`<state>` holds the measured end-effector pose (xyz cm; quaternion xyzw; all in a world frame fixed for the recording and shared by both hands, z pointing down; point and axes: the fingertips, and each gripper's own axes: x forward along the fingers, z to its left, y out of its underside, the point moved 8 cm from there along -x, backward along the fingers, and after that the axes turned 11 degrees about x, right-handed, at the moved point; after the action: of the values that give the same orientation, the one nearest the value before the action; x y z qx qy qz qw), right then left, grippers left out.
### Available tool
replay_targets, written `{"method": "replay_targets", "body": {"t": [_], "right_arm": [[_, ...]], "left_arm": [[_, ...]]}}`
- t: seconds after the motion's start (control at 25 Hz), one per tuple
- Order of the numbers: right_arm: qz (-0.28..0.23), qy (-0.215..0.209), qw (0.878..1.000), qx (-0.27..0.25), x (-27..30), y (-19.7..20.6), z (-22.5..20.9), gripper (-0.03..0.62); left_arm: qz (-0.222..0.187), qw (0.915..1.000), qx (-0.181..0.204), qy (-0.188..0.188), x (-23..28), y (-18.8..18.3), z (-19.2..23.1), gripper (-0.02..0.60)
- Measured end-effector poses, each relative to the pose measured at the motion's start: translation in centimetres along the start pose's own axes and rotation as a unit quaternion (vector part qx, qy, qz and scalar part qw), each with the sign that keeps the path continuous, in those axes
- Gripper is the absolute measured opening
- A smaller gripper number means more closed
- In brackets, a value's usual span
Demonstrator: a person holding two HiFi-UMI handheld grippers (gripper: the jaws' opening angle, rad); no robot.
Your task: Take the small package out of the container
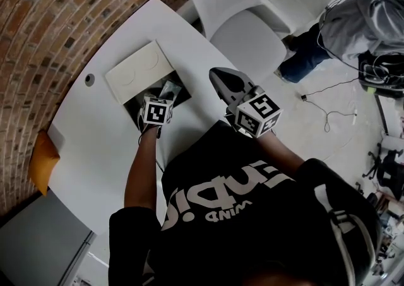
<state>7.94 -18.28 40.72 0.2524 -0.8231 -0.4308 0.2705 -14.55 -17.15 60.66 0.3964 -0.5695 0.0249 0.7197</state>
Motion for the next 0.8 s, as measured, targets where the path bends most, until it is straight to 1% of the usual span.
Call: {"method": "replay_targets", "body": {"t": [0.24, 0.44, 0.56, 0.64, 0.8], "right_arm": [[-0.002, 0.001, 1.0, 0.001, -0.06, 0.06, 0.06, -0.001], [-0.003, 0.002, 1.0, 0.001, -0.08, 0.17, 0.05, -0.001], [-0.003, 0.002, 1.0, 0.001, -0.05, 0.22, 0.04, 0.0], [-0.004, 0.002, 1.0, 0.002, -0.02, 0.21, 0.09, 0.0], [-0.007, -0.003, 1.0, 0.01, 0.14, 0.27, 0.21, 0.0]], "left_arm": [[0.009, 0.9999, 0.005, 0.001, 0.18, 0.1, 0.17, 0.164], [0.022, 0.9997, 0.001, 0.007, -0.18, 0.14, 0.05, 0.13], [0.029, 0.9995, 0.005, -0.002, -0.39, 0.17, 0.4, 0.116], [0.028, 0.9996, 0.006, -0.005, -0.44, 0.16, 0.53, 0.109], [0.019, 0.9998, 0.001, 0.0, -0.6, -0.09, 0.29, 0.09]]}}
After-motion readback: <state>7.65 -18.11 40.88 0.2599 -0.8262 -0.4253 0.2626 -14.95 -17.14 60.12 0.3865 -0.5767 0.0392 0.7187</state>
